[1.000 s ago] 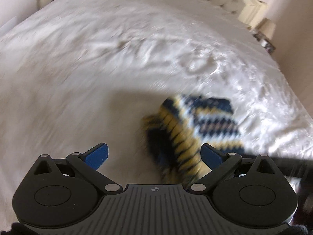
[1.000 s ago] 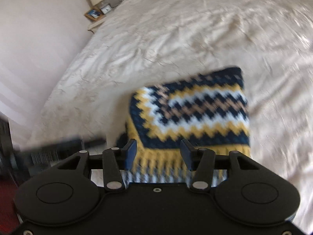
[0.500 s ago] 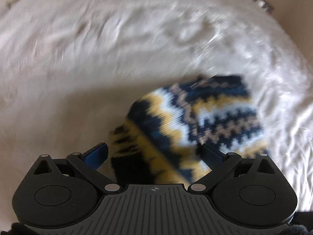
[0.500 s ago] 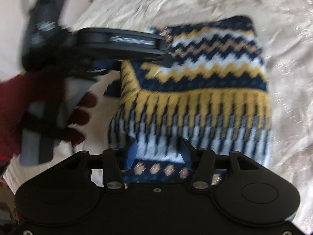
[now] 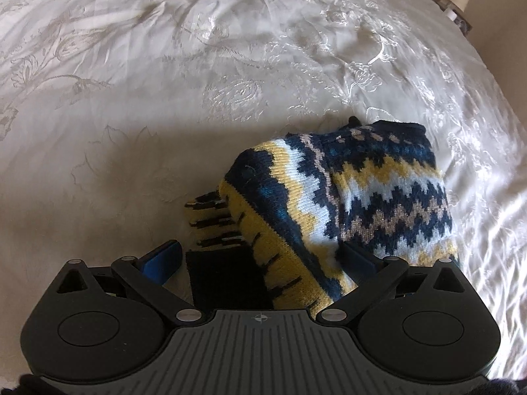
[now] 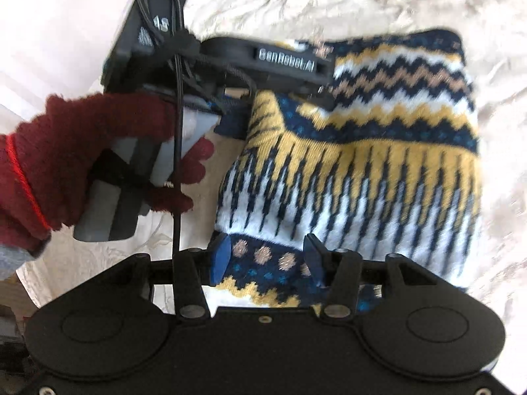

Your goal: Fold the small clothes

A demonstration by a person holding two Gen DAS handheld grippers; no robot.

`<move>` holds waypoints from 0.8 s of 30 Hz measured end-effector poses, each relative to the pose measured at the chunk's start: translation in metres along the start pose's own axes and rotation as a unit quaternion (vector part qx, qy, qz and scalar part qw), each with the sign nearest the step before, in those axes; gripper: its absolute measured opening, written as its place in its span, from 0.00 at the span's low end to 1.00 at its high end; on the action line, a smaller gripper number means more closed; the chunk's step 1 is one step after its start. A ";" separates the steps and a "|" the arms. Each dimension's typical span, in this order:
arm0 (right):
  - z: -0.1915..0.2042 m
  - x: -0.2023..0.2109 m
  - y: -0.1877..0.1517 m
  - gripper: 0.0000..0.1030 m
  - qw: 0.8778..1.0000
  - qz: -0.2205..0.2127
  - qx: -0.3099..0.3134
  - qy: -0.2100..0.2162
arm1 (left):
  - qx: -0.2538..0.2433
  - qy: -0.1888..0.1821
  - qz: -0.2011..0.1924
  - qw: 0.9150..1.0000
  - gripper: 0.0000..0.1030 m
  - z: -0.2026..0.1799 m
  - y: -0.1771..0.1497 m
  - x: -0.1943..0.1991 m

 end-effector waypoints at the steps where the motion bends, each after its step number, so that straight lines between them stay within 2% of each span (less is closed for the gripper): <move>1: 0.000 0.006 0.002 0.56 1.000 -0.005 0.001 -0.003 | -0.001 0.003 -0.001 1.000 1.00 -0.001 0.000 0.001; 8: -0.017 0.051 0.001 0.59 0.999 -0.044 0.005 -0.030 | -0.017 0.027 -0.026 0.999 0.99 -0.011 -0.002 0.024; 14: -0.036 0.077 -0.003 0.61 0.997 -0.068 -0.006 -0.048 | -0.012 0.028 -0.064 0.998 0.99 -0.013 -0.016 0.061; 20: -0.048 0.083 0.004 0.79 0.994 -0.091 -0.015 -0.054 | 0.015 0.019 -0.087 0.996 0.99 -0.008 -0.059 0.090; 24: -0.058 0.082 0.010 0.98 0.994 -0.096 -0.016 -0.049 | 0.033 0.013 -0.083 0.996 0.99 -0.007 -0.093 0.094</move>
Point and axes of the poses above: each gripper's, at about its wrist camera, not at the fingertips, and x roughly against the way its jaws point, z to its left, y to its top, the point moved 4 cm from there along -x, roughly the way its jaws point, and after that the axes turned 7 degrees about z, right-handed, at the moved point
